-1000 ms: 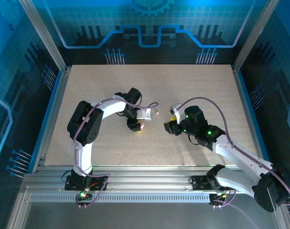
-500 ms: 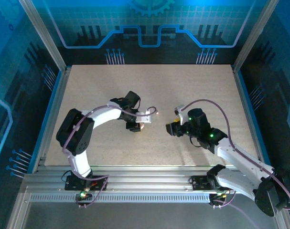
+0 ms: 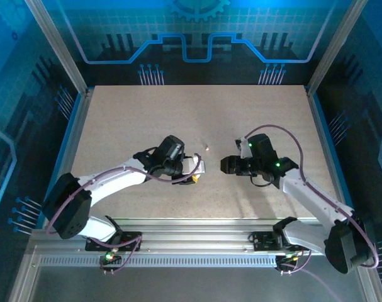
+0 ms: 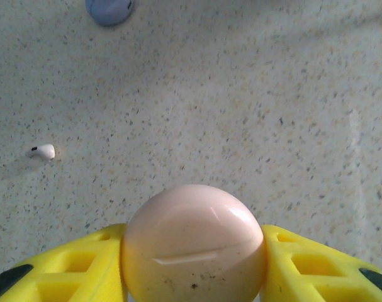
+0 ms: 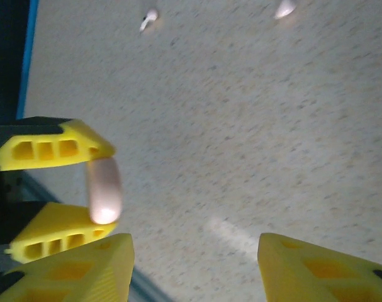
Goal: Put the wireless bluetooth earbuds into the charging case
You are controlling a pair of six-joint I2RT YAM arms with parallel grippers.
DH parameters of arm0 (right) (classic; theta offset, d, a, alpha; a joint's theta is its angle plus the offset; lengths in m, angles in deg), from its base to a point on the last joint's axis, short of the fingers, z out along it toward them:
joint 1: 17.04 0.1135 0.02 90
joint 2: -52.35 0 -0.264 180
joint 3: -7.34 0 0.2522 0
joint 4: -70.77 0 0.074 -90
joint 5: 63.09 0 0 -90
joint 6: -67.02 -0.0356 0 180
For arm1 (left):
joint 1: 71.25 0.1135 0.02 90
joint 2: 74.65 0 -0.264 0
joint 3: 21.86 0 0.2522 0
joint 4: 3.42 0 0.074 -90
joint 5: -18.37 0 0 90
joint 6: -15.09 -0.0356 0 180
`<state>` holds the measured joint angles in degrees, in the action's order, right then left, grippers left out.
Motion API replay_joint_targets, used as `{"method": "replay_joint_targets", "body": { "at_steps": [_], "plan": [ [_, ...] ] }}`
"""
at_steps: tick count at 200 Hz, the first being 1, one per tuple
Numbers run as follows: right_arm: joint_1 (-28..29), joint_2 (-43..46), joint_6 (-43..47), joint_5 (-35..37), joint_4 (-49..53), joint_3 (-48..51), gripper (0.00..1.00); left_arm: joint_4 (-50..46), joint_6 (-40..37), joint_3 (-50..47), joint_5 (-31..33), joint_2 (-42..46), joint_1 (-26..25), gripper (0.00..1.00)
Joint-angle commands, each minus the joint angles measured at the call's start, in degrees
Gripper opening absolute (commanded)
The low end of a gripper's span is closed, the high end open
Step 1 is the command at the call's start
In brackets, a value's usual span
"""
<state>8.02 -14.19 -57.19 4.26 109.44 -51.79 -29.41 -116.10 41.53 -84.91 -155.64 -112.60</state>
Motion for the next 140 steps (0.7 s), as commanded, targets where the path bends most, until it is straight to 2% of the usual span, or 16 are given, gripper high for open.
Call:
{"method": "replay_joint_targets", "body": {
  "at_steps": [1, 20, 54, 87, 140],
  "plan": [
    [-0.42, 0.06, -3.79, -11.17, 2.61, -1.67, 0.55, 3.69, 3.73, -1.23, 1.02, 1.71, -1.33, 0.45],
    [0.6, 1.13, -5.59, -14.02, -0.73, -1.33, 0.54, 4.44, 4.32, -1.72, 1.28, 1.85, -1.98, 0.45],
    [3.2, -0.08, -3.33, -13.39, -0.64, -2.26, 0.51, 6.19, 5.92, -2.03, 0.24, 2.24, -2.43, 0.45],
    [3.57, -1.88, -1.89, -12.31, -0.06, -2.95, 0.49, 7.81, 6.71, -2.69, -0.26, 3.33, -3.04, 0.45],
    [4.16, -6.18, -3.37, -15.91, -3.95, -4.64, 0.47, 8.28, 6.41, -3.13, -0.09, 4.76, -3.07, 0.45]
  ]
}}
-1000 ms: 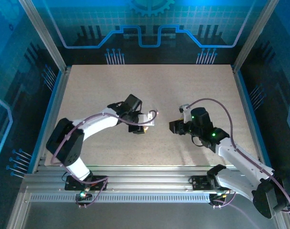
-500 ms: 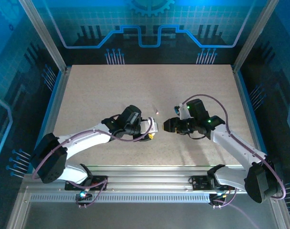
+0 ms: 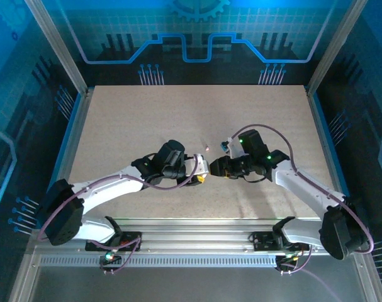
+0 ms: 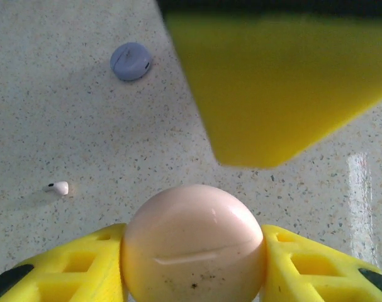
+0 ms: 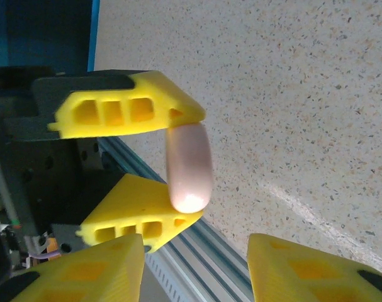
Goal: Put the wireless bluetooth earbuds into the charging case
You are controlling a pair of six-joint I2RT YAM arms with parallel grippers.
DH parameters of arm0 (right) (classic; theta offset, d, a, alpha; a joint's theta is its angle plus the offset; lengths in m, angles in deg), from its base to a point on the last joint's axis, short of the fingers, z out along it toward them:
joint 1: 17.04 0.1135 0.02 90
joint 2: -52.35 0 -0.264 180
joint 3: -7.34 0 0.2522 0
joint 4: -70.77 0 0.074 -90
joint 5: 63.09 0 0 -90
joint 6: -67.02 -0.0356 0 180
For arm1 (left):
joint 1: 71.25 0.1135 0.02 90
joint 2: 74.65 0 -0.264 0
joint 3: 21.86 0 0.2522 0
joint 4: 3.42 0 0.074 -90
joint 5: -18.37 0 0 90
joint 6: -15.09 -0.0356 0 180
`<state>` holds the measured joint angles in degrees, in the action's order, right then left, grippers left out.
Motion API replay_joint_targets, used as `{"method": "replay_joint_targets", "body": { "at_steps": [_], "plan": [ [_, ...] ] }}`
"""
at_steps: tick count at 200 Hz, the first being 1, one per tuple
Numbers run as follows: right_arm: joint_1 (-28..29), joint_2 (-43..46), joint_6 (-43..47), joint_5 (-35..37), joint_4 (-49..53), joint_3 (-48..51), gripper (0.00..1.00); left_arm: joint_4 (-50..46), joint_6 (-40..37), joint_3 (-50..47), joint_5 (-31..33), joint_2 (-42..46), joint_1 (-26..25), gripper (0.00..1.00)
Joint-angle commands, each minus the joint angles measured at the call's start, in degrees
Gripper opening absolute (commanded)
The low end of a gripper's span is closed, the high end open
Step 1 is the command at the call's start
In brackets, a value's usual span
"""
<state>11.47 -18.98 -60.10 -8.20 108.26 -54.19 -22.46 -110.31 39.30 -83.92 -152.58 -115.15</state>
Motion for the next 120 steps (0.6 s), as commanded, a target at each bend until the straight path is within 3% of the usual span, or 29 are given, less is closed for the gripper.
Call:
{"method": "replay_joint_targets", "body": {
  "at_steps": [1, 120],
  "plan": [
    [0.73, -1.5, -0.52, -3.55, -2.83, -2.28, 0.47, 1.32, 0.6, -0.9, -1.07, 1.72, -0.5, 0.45],
    [1.9, -6.32, -0.24, -4.97, -5.97, -4.61, 0.4, 3.51, 0.53, -2.0, -1.17, 4.59, -0.6, 0.46]
  ]
}}
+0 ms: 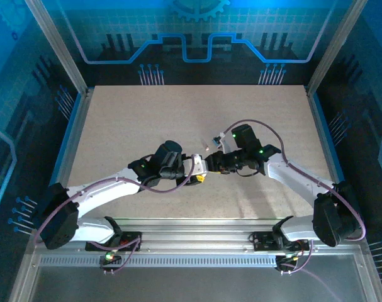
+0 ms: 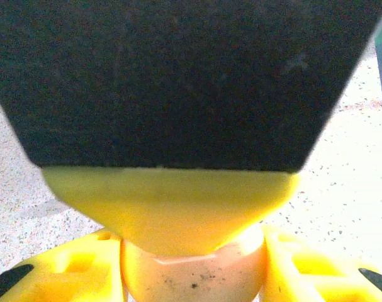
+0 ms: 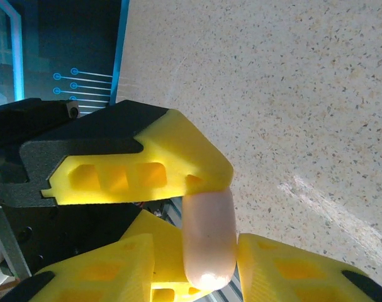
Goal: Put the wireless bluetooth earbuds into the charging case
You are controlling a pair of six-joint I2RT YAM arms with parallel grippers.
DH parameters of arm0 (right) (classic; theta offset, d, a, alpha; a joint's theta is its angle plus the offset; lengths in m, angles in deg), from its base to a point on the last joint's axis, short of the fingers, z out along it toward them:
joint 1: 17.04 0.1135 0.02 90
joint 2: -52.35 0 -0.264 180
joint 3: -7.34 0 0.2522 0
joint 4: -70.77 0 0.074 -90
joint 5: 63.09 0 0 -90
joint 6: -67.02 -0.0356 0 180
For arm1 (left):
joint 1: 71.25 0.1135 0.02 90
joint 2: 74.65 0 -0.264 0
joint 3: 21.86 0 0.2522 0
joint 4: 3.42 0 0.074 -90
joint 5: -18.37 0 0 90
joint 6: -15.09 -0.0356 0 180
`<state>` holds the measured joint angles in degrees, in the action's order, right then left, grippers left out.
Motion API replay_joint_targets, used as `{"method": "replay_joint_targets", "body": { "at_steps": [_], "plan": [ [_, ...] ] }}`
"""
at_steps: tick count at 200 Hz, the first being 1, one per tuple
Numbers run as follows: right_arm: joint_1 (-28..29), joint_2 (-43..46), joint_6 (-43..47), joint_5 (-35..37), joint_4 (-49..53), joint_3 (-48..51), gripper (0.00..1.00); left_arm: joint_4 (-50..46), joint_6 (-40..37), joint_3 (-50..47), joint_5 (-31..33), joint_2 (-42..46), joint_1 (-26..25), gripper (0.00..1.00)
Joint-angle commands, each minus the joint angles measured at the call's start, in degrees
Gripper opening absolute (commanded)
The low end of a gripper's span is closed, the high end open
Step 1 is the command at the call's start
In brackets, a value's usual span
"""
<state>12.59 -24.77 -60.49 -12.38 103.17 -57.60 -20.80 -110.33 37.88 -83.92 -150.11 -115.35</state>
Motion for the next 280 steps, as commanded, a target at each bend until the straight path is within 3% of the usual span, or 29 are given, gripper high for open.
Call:
{"method": "replay_joint_targets", "body": {
  "at_steps": [1, 68, 123, 145, 153, 164, 187, 225, 280],
  "plan": [
    [0.78, -0.51, 0.16, -0.75, -0.92, -1.2, 0.4, 1.85, 0.54, -0.56, -1.16, 2.14, -0.43, 0.46],
    [0.74, -1.11, 0.78, -0.32, -0.14, -1.47, 0.4, 3.04, -0.21, -0.31, -1.31, 2.34, -0.39, 0.46],
    [0.86, 1.45, 3.19, 0.04, -0.34, -0.76, 0.23, 2.63, -0.36, -0.02, -1.16, 2.34, -0.39, 0.47],
    [0.81, 3.44, 5.56, 1.28, 0.04, -0.44, 0.21, 0.97, -0.23, 0.94, -1.61, 1.97, -0.38, 0.54],
    [0.87, 4.07, 6.97, 1.55, 0.45, -0.48, 0.21, 0.64, 0.82, 1.26, -1.43, 1.75, -0.33, 0.62],
    [0.73, 4.8, 10.68, 1.89, 2.23, -1.12, 0.21, 0.79, 2.54, 1.7, -0.83, 1.42, -0.29, 0.73],
    [-0.16, 5.23, 23.94, 2.94, 9.27, -4.14, 0.21, 0.78, 4.43, 1.85, -2.06, 1.66, -0.19, 0.83],
    [-3.97, 5.12, 42.87, 0.89, 16.16, -7.88, 0.19, -2.79, 5.8, 2.71, -6.96, 4.58, 1.09, 0.83],
    [-3.98, 5.27, 67.77, -1.62, 21.87, -10.69, 0.19, -3.5, 7.99, 0.86, -14.64, 10.2, 5.17, 0.78]
  ]
}}
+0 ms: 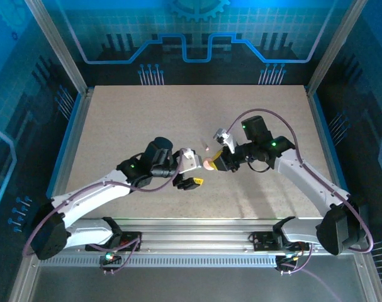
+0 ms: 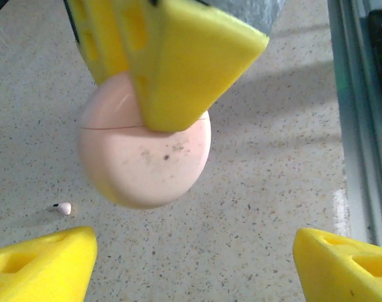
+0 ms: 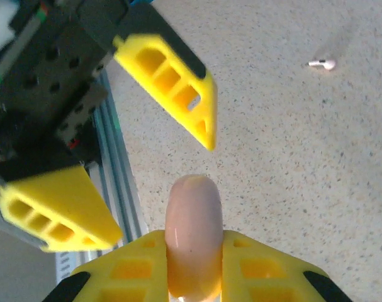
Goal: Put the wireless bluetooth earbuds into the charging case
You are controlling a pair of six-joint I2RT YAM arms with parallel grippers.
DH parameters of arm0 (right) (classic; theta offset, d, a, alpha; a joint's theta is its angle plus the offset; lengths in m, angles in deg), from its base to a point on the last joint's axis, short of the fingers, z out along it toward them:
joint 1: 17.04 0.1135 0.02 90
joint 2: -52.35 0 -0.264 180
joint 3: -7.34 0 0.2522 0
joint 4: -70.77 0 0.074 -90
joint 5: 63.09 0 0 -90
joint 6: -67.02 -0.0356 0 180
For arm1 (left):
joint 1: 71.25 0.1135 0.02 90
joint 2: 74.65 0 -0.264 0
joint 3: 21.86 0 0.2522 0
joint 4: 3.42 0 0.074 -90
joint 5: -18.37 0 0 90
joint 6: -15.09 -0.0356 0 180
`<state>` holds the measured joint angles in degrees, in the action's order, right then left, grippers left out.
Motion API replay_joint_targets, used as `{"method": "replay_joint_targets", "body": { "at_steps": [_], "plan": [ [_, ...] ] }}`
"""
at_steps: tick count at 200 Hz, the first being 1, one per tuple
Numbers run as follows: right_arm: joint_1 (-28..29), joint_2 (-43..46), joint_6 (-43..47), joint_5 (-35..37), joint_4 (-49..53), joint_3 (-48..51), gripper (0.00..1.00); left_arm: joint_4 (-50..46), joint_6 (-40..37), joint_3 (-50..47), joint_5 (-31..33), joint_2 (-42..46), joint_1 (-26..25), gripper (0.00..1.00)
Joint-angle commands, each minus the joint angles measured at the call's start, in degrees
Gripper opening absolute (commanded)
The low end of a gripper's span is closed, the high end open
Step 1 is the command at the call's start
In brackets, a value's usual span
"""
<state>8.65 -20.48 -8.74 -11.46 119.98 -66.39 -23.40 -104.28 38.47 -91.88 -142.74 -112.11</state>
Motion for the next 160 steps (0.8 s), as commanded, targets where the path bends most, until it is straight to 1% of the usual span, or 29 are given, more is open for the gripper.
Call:
{"method": "replay_joint_targets", "body": {
  "at_steps": [1, 24, 40, 47, 66, 71, 94, 111, 123, 160],
  "plan": [
    [-0.04, 0.97, 16.44, -2.56, 5.2, -1.95, 0.19, -0.9, 1.94, 0.27, -6.84, 2.9, 2.02, 0.78],
    [0.75, 0.65, 25.4, -1.96, 8.94, -3.67, 0.19, -1.77, 1.53, 0.34, -9.67, 4.09, 2.59, 0.77],
    [1.9, 0.04, 30.96, -0.77, 11.84, -5.08, 0.2, -3.43, 0.57, 0.93, -11.8, 4.12, 2.64, 0.72],
    [2.39, -0.32, 32.83, -0.04, 12.8, -5.6, 0.2, -3.98, 0.45, 1.14, -12.45, 3.88, 2.7, 0.69],
    [3.66, -1.37, 35.72, 0.84, 14.5, -7.01, 0.2, -4.68, -0.94, 1.34, -14.44, 3.33, 2.67, 0.66],
    [3.95, -1.66, 36.14, 0.85, 14.8, -7.37, 0.2, -4.56, -1.27, 1.21, -14.98, 3.24, 2.66, 0.64],
    [5.74, -2.48, 37.45, 1.11, 15.08, -8.31, 0.2, -2.54, -1.14, 0.73, -15.52, 2.97, 2.64, 0.61],
    [6.91, -2.75, 37.71, 0.96, 14.47, -8.42, 0.21, 0.62, 0.23, -0.13, -14.41, 3.05, 2.63, 0.58],
    [7.05, -2.75, 36.96, -0.59, 12.99, -8.16, 0.21, 2.52, 1.31, -0.72, -13.44, 3.06, 2.6, 0.58],
    [7.3, -3.01, 35.95, -2.03, 11.08, -8.02, 0.21, 1.52, 1.68, -0.58, -14.44, 2.55, 2.54, 0.55]
  ]
}}
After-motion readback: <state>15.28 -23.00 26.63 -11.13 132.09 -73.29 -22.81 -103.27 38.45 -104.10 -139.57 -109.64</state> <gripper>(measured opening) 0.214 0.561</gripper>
